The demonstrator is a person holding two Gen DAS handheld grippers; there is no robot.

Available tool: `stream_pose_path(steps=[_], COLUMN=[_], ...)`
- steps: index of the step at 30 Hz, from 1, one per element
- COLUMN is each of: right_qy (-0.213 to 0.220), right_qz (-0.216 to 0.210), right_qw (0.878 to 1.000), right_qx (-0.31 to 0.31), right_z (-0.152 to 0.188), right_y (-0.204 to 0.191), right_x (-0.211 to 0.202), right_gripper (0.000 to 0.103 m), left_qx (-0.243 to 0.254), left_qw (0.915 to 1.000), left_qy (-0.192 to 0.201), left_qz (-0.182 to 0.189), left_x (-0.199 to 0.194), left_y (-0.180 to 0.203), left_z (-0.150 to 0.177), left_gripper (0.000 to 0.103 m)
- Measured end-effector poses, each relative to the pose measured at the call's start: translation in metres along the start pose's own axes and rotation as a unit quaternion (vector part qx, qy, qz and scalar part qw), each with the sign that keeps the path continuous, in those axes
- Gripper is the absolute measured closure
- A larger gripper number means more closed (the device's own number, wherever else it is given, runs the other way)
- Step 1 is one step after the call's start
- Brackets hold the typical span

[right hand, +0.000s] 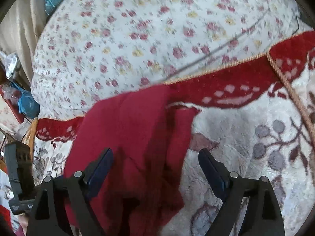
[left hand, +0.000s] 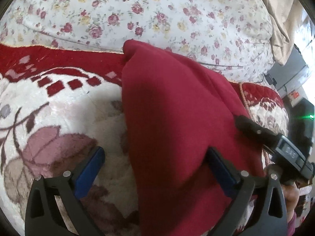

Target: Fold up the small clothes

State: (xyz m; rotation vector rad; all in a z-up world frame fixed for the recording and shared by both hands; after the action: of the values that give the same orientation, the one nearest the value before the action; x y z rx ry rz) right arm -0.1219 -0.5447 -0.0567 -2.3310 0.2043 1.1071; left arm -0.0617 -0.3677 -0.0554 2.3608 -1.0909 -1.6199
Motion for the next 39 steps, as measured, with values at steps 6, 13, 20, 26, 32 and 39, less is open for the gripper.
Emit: stream_pose_path(steps=[6, 13, 20, 26, 32, 39], right_qy=[-0.022, -0.023, -0.021, -0.042, -0.069, -0.006], right_qz=[-0.075, -0.077, -0.087, -0.135, -0.088, -0.057], right_qw=[0.997, 0.997, 0.996, 0.989, 0.99, 0.994], right_qx=[0.025, -0.015, -0.024, -0.044, -0.08, -0.093], right_z=[0.002, -0.002, -0.003, 0.021, 0.073, 0.065], right_y=[-0.003, -0.024, -0.045, -0.089, -0.095, -0.092], right_x=[0.024, 0.024, -0.008, -0.042, -0.027, -0.087], right_gripper=[0.008, 0.042, 0.055, 0.055, 0.038, 0.037], left_qx=[0.02, 0.042, 0.039, 0.044, 0.015, 0.048], left_qw=[0.9997, 0.999, 0.999, 0.999, 0.9991, 0.994], left_qy=[-0.016, -0.01, 0.006, 0.007, -0.016, 0.034], left_qz=[0.008, 0.01, 0.02, 0.004, -0.036, -0.093], left_x=[0.012, 0.007, -0.033, -0.096, -0.099, -0.114], left_y=[0.006, 0.018, 0.025, 0.026, -0.009, -0.008], left_z=[-0.002, 0.0, 0.001, 0.031, 0.082, 0.088], left_gripper=[0.0, 0.028, 0.058, 0.059, 0.054, 0.02])
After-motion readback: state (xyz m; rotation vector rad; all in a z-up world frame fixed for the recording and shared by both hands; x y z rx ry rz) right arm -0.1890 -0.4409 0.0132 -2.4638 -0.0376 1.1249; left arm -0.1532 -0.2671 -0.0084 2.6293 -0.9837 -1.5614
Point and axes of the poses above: each gripper's, at about its wrist camera, not at the fingertips, and x roughly the way its jaws point, y to its right, z to its underside, the point moved 9 cm from there along x, roughly the way its jaws point, and after that the axes turned 4 degrees about z, right-handed, at the moved point
